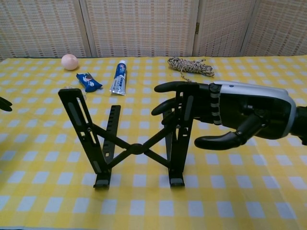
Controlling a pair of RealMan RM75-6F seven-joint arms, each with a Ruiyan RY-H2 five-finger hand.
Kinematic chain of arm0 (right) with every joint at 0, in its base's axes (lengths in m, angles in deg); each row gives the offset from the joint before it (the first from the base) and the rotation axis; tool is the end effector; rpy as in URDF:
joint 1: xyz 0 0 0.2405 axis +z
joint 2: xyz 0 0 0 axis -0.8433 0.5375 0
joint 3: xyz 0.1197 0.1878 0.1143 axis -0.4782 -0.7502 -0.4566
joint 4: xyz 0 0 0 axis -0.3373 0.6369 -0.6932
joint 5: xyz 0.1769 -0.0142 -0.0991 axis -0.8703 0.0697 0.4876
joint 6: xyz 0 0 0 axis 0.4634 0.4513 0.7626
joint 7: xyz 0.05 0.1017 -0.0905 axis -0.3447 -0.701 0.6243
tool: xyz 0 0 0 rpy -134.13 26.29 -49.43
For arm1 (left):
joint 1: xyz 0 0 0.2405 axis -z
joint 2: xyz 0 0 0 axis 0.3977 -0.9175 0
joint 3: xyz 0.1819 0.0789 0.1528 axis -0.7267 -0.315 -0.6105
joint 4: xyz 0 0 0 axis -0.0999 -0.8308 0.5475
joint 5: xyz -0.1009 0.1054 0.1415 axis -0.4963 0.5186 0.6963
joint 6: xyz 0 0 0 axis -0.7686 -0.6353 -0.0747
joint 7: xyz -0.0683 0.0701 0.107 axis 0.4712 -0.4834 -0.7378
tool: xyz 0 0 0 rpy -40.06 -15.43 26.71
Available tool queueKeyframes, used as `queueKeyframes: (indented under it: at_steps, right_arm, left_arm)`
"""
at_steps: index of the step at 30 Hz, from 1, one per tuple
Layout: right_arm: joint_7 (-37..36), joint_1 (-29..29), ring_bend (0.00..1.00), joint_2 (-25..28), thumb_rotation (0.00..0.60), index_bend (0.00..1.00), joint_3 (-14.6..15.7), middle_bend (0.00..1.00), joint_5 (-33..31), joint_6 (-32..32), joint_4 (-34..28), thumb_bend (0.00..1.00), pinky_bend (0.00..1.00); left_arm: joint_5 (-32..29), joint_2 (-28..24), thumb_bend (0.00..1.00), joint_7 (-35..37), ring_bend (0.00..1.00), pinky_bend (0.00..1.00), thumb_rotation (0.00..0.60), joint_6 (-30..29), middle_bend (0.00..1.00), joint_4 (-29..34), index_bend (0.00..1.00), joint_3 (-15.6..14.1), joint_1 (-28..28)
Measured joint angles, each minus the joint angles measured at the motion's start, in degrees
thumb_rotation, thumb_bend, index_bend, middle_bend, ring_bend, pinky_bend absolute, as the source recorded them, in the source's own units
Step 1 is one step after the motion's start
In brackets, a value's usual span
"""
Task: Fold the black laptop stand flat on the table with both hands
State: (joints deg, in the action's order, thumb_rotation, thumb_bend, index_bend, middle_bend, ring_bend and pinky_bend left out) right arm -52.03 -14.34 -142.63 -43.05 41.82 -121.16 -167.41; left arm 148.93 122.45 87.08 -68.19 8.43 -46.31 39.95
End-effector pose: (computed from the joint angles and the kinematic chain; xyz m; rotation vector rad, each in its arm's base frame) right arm -0.1428 -0.2511 0.0035 -1.7743 1.9742 -1.3028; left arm -0.2844 0.2159 0.0907 -1.7231 -1.1438 -1.0011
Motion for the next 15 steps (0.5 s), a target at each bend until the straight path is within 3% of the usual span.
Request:
queueKeyframes:
  at_steps: [8,15]
  right_arm:
    - [1.92,-0.86,0.19,0.51,0.6,0.09,3.66,0.2,1.16,-2.52,-1.84,0.34,0.0]
    - [0.37,-0.22,0.19,-0.74,0.6,0.1,4.16,0.2,-0.02,-2.38,-0.82,0.34,0.0]
  left_arm:
    - [0.97,0.09,0.34,-0.92,0.15,0.07,0.6,-0.22,0.19,0.75,0.27,-1.19,0.11]
    - [1.03,0.1,0.34,-1.19,0.15,0.07,0.6,-0.51,0.19,1.06,0.27,-1.53,0.17]
